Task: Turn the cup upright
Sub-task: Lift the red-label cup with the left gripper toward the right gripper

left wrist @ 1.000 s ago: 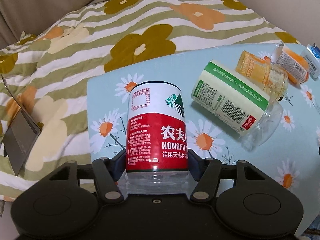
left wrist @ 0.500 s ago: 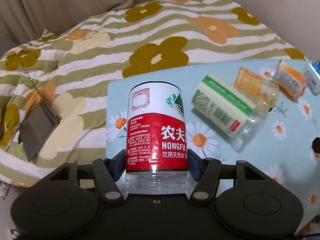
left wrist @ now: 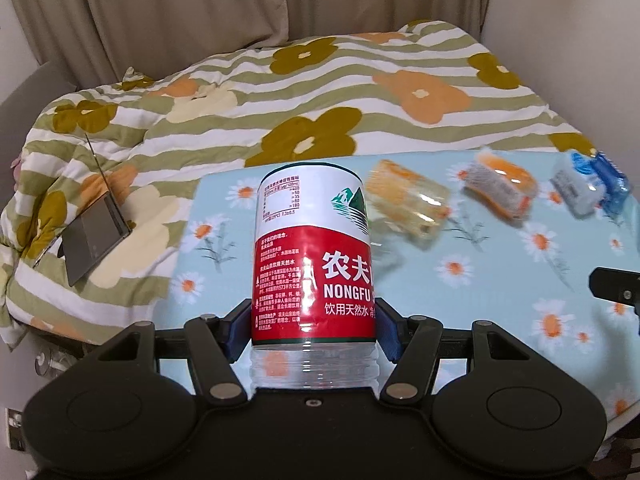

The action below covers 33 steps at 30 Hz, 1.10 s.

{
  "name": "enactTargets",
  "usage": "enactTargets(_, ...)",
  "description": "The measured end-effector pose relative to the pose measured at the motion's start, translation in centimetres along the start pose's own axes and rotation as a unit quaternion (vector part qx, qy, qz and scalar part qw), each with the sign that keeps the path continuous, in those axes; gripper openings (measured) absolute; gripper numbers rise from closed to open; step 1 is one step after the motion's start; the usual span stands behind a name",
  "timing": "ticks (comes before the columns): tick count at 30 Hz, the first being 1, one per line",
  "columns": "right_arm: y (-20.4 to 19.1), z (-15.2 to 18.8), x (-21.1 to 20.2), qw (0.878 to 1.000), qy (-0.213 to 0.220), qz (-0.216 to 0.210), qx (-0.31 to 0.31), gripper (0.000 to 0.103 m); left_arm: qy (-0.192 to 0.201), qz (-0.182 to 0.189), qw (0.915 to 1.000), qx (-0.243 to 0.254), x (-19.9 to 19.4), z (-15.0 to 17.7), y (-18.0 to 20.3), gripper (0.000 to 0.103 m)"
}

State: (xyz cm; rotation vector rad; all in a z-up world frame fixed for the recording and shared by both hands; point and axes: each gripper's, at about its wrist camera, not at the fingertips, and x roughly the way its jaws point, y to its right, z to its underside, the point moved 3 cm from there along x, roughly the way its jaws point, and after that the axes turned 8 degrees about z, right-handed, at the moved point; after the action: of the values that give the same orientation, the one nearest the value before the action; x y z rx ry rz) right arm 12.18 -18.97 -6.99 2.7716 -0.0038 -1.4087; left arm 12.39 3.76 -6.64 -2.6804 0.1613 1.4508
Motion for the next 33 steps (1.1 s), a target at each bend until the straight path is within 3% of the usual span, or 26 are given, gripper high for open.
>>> enactTargets(7, 4.4, 1.6, 0.0, 1.000, -0.002, -0.008, -0.002, 0.103, -0.005, 0.013, 0.9999, 0.004, 0.5, 1.0, 5.9, 0.066)
enactTargets(17, 8.0, 3.6, 1.9, 1.000, -0.025, 0.000, -0.003, 0.103, -0.040, 0.049, 0.9975, 0.030, 5.5, 2.1, 12.8, 0.066)
enactTargets(23, 9.2, 4.4, 2.8, 0.999, -0.039, 0.008, -0.005, 0.103, -0.070, 0.059, 0.9954, 0.028, 8.0, 3.2, 14.3, 0.066)
enactTargets(31, 9.5, 4.5, 3.2, 0.999, -0.040, 0.006, -0.003, 0.103, -0.083, 0.063, 0.9944, 0.019, 8.8, 3.4, 14.7, 0.067)
enactTargets(33, 9.4, 4.4, 3.1, 0.999, -0.038, 0.005, -0.004, 0.103, -0.084, 0.064, 0.9943, 0.018, 8.7, 3.3, 14.7, 0.083)
